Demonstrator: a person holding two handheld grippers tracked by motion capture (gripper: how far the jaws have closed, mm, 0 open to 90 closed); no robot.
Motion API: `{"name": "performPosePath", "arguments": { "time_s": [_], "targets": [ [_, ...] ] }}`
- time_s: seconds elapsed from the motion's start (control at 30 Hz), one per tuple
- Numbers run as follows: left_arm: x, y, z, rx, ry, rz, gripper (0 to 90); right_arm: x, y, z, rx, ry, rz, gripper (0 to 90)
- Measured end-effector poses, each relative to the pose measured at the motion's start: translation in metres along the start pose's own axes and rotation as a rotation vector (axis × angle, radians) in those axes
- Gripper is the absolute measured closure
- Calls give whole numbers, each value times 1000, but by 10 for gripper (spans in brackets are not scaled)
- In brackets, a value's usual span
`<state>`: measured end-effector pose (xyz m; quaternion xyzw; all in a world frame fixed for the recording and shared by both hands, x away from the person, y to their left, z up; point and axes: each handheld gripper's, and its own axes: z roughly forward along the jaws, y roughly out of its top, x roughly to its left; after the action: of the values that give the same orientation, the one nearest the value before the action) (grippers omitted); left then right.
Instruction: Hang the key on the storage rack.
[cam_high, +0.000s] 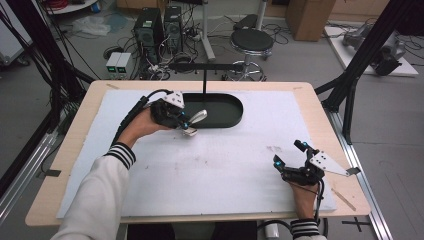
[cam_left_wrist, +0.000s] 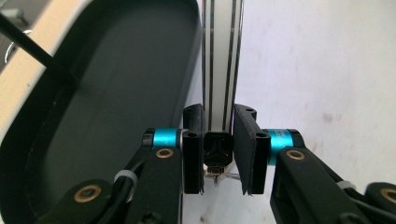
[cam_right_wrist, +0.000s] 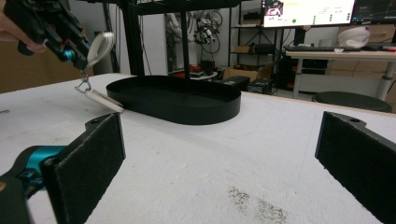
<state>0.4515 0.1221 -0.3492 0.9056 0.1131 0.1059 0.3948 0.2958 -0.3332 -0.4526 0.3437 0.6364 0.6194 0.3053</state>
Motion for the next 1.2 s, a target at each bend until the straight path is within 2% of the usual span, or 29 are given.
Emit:
{"name": "performPosePath", "arguments": {
  "time_s": [0.03,0.17,0.4,0.57,0.73,0.87,0.93,1.13,1.2],
  "targets": [
    [2,0,-2,-24,-1,-17,740,0,0,0,3,-2,5,5],
    [7,2,-8,-107,46,-76,740,0,0,0,3,-2,7,5],
    [13,3,-11,-201,114,-148,741,-1,0,0,-3,-3,-5,5],
    [18,6,-14,-221,158,-181,741,-1,0,0,0,-3,0,5],
    [23,7,-17,-239,206,-197,741,-1,0,0,2,-3,-1,5],
    [28,9,-19,-267,212,-212,741,-1,0,0,2,-3,-1,5],
    [30,11,-19,-260,228,-203,741,-1,0,0,-1,-2,1,5],
    [37,21,-15,-282,238,-205,741,-1,0,0,-1,-1,2,5],
    [39,24,-13,-271,247,-204,741,-1,0,0,2,-3,-1,5]
  ]
}}
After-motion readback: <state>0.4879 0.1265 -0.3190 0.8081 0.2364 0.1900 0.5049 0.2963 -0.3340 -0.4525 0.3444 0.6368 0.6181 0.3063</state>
